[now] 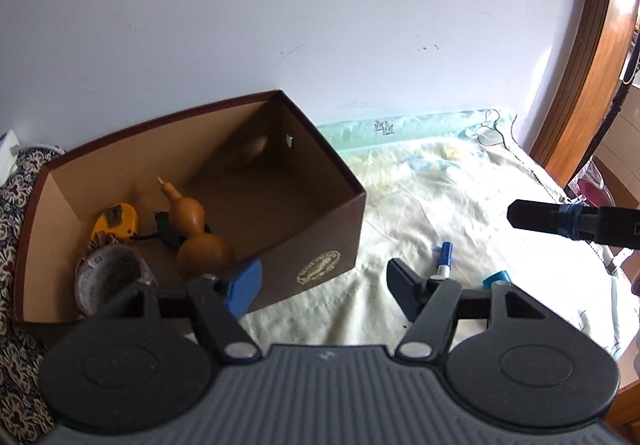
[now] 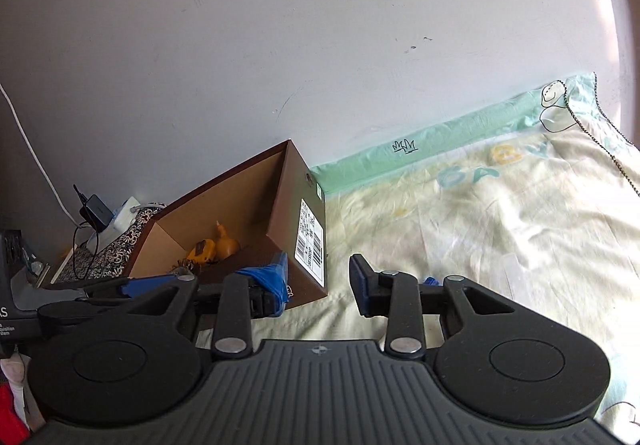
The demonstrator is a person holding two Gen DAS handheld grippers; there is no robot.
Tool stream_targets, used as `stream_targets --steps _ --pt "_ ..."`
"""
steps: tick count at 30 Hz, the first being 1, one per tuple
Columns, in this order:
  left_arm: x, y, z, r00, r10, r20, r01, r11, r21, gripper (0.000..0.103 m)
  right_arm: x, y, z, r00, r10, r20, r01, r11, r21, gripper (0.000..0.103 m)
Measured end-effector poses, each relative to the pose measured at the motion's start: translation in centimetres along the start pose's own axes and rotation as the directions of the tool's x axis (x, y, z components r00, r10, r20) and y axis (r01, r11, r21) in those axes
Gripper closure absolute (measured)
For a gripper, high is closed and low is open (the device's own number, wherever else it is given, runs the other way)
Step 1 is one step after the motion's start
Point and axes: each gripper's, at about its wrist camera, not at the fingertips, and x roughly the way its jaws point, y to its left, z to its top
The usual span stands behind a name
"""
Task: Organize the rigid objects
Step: 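Withdraw the left gripper and move it to the white bottle, then close the left gripper on the white bottle with the blue cap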
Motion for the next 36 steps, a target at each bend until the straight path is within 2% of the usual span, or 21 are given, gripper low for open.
stream_targets --steps 9,15,22,27,32,36 --pt "0.9 -3.8 -3.1 0.991 -0.116 -0.068 0.111 0.991 -0.081 0.033 -3.4 -3.8 -1.8 0.999 -0.048 0.005 0.048 0.998 0.04 0.086" --pt "1.8 -6.9 -4.6 0.971 -0.198 -0.136 0.197 0.98 -0.021 0.033 -4.6 -6.2 -3.3 0.995 -0.098 -0.008 0.098 0.992 0.084 0.086" --pt "4.0 -10.7 -5.7 0.935 -0.279 -0.219 0.303 0.949 0.085 0.033 -4.1 -8.6 -5.5 0.984 -0.15 -0.094 0.163 0.976 0.144 0.086" --pt "5.6 -12.2 -6.3 0.909 -0.321 -0.267 0.359 0.927 0.105 0.033 -4.7 -9.1 -6.0 0.989 -0.123 -0.081 0.135 0.979 0.154 0.086" --pt "6.3 -13.2 -6.3 0.888 -0.366 -0.278 0.411 0.903 0.124 0.033 -4.6 -9.6 -5.8 0.991 -0.102 -0.082 0.115 0.978 0.175 0.086" --pt "7.3 -14.0 -6.2 0.864 -0.409 -0.293 0.459 0.879 0.127 0.033 -5.6 -10.4 -5.7 0.99 -0.127 -0.065 0.138 0.968 0.209 0.086"
